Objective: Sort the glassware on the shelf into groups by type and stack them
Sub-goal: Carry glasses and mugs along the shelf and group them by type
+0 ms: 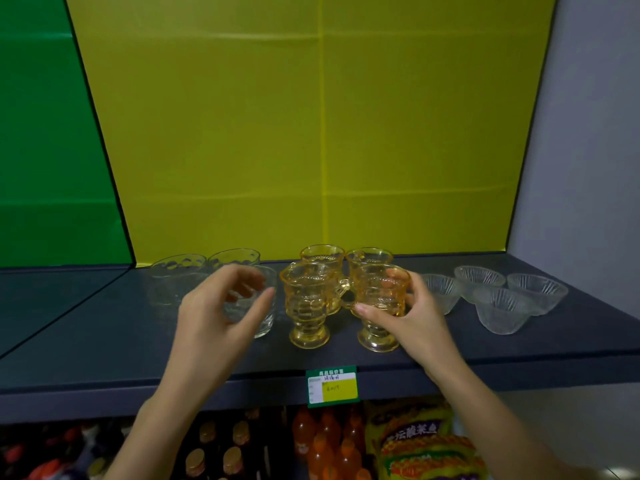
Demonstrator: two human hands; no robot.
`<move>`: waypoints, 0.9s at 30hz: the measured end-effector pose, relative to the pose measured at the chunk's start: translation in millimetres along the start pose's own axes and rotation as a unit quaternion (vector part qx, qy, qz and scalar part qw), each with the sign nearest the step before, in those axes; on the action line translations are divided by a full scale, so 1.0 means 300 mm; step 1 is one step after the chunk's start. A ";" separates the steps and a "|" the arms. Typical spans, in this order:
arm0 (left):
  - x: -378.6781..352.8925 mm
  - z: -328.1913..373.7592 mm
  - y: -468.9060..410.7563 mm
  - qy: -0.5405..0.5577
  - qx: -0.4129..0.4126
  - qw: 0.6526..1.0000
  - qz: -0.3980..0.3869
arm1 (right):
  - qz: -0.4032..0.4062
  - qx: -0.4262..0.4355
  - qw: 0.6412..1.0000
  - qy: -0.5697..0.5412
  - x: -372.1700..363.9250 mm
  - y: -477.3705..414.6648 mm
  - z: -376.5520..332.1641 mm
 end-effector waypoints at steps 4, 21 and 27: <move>-0.097 0.030 -0.015 0.015 -0.022 0.999 -0.047 | -0.009 0.001 1.000 0.010 -0.010 -0.008 0.000; -0.678 0.291 -0.120 -0.033 -0.136 0.966 -0.217 | -0.100 0.085 0.973 0.190 0.487 -0.143 0.092; -0.911 0.331 -0.150 -0.119 -0.099 0.950 -0.270 | -0.168 0.104 0.932 0.305 0.625 -0.256 0.250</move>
Point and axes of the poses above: each hand's wrist, its own y-axis away from the middle knuckle, its own x-axis out of the back of the hand, z = x × y, the point moved 9 cm from there along -y, towards the middle knuckle, and after that the axes turned 13 degrees about y, right-handed, at the moved point
